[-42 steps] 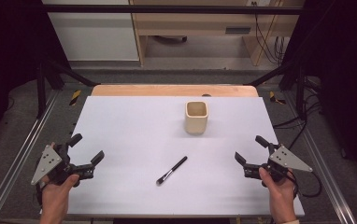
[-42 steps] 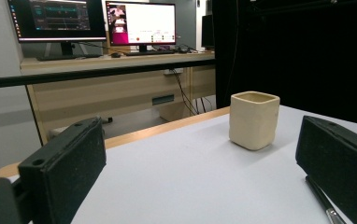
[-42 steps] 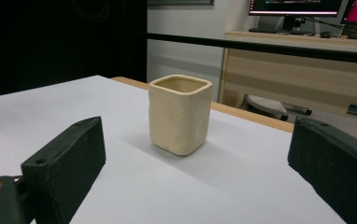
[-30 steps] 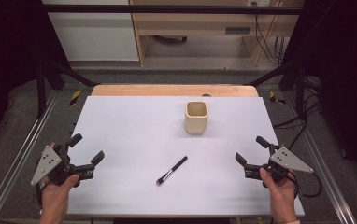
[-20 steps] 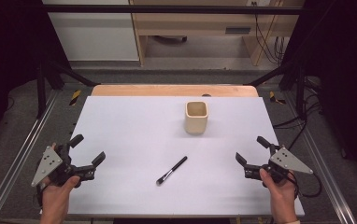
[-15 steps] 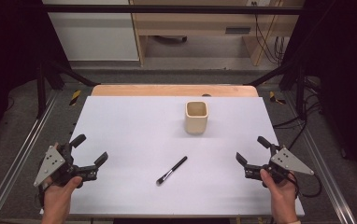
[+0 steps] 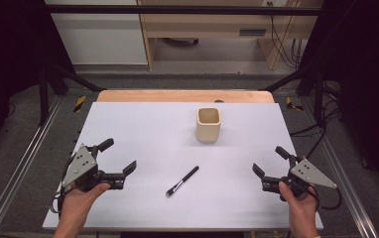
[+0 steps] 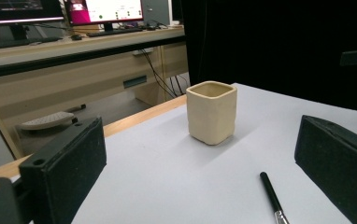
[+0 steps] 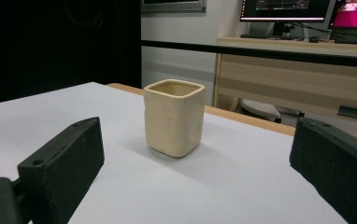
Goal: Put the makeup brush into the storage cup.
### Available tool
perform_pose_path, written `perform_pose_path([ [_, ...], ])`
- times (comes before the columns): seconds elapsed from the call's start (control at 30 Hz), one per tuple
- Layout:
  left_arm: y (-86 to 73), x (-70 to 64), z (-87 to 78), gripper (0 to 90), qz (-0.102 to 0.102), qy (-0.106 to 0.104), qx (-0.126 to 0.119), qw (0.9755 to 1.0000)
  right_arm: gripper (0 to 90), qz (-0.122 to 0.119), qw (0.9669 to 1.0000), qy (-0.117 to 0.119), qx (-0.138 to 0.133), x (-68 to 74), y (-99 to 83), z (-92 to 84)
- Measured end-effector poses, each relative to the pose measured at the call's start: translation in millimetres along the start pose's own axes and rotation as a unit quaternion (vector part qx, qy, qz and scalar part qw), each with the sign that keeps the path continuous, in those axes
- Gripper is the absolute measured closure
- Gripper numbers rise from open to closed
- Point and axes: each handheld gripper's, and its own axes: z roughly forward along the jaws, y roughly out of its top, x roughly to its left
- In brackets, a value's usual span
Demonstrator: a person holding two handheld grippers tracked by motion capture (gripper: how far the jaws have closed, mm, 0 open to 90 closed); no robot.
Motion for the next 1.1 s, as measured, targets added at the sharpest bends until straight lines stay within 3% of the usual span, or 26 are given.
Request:
perform_pose_path([
  [0.07,6.9,-0.5,4.9,1.8,0.015,-0.001,0.003,0.9999,3.4,-0.001,1.0000,0.001,0.001,0.2,-0.1,0.0],
  [0.27,18.9,-0.9,17.0,1.9,0.026,-0.003,0.021,0.9994,3.4,-0.001,1.0000,-0.001,0.001,0.4,-0.4,0.4],
  [0.7,25.0,-10.8,35.5,2.3,0.042,-0.005,0.061,0.9972,3.2,-0.003,1.0000,0.000,0.004,0.4,-0.8,-1.0],
  [0.9,28.6,-20.4,49.0,2.4,0.056,-0.009,0.101,0.9933,3.3,-0.003,1.0000,0.000,0.006,0.9,-1.4,-0.6],
  [1.1,26.7,-32.3,67.2,2.4,0.061,-0.022,0.155,0.9858,3.3,-0.003,1.0000,-0.001,0.007,0.6,-1.9,-0.9],
])
